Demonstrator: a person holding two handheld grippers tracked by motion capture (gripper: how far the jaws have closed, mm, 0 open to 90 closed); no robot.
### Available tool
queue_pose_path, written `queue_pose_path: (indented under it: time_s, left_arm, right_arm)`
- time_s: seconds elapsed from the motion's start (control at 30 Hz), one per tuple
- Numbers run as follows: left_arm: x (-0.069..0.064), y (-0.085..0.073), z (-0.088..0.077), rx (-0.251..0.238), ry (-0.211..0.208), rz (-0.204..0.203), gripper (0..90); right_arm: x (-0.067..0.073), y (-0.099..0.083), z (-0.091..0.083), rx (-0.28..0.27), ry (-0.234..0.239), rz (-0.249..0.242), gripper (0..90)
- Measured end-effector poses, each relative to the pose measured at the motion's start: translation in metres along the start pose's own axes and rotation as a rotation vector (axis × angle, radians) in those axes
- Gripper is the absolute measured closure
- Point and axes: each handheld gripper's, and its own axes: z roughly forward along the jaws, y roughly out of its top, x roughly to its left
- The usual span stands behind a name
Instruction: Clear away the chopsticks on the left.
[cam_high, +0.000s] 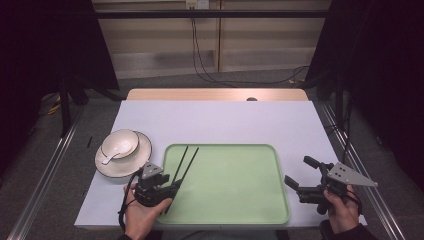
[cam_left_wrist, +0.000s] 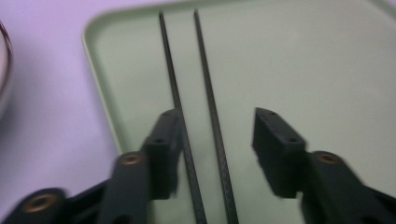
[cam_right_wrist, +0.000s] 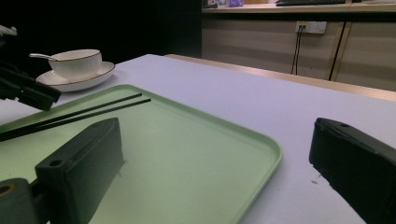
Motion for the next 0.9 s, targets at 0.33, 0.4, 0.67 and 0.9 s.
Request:
queue_pose_path:
  time_s: [0.33, 0.4, 0.67, 0.9]
  left_arm:
    - [0.022, -0.018, -0.049, -0.234, 0.009, 0.090, 2.9]
    - [0.027, -0.024, -0.059, -0.230, 0.043, 0.067, 2.3]
    - [0.044, -0.047, -0.087, -0.313, 0.057, 0.071, 1.7]
    - [0.049, -0.047, -0.084, -0.308, 0.074, 0.029, 2.0]
  right_arm:
    - [0.001, 0.000, 0.000, -0.003, -0.006, -0.003, 2.3]
    - [0.000, 0.000, 0.001, -0.001, -0.006, -0.002, 2.3]
    - [0.001, 0.001, 0.001, 0.002, 0.001, -0.008, 2.3]
    - [-0.002, 0.000, 0.002, 0.014, 0.001, -0.009, 2.2]
